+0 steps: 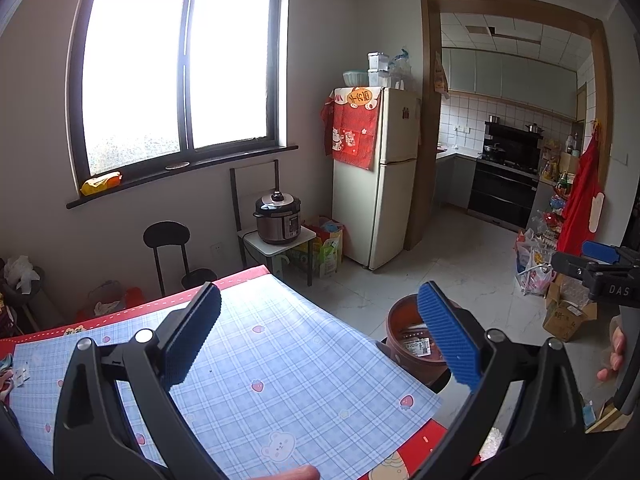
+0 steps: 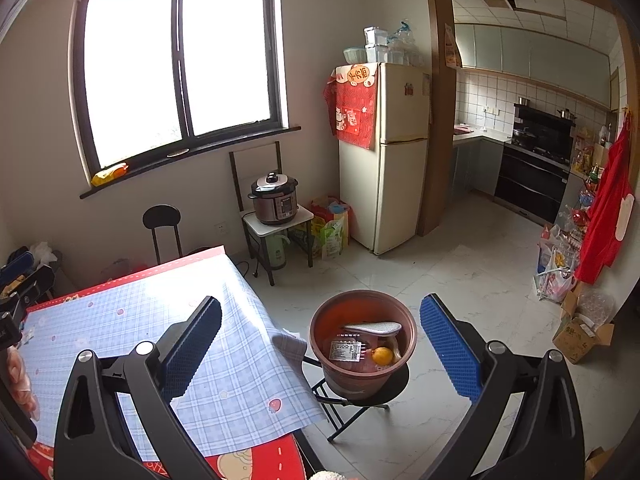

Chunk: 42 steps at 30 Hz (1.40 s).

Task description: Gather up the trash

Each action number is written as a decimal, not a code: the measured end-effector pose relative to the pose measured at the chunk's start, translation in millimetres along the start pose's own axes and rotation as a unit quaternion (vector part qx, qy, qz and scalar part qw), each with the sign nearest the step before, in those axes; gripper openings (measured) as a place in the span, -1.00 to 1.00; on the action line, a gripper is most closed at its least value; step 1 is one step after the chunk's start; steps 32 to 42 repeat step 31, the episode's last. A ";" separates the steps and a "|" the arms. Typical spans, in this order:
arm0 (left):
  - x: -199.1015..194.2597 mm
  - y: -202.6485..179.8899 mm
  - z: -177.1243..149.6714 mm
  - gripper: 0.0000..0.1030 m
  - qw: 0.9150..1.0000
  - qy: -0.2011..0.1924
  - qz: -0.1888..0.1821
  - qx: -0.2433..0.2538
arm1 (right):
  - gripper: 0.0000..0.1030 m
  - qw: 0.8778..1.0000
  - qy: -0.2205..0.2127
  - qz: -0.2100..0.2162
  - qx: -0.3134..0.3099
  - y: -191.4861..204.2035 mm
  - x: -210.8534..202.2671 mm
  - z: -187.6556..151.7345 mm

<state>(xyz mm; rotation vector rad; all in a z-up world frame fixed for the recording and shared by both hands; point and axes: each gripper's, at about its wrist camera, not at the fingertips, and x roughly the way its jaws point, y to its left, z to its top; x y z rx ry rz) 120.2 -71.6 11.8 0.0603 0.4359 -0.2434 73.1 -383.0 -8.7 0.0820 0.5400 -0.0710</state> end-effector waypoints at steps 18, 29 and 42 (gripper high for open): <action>0.5 -1.9 -1.0 0.89 1.000 0.001 -0.002 -0.002 | 0.90 1.000 0.001 -0.010 0.002 -4.8 -2.5 -0.8; 0.7 -8.6 0.0 0.89 1.000 -0.002 0.002 0.004 | 0.90 1.000 0.003 -0.015 0.004 -4.7 -2.7 -0.9; 0.9 -8.6 0.2 0.89 1.000 -0.001 0.002 0.002 | 0.90 1.000 0.004 -0.015 0.005 -5.3 -3.1 -0.8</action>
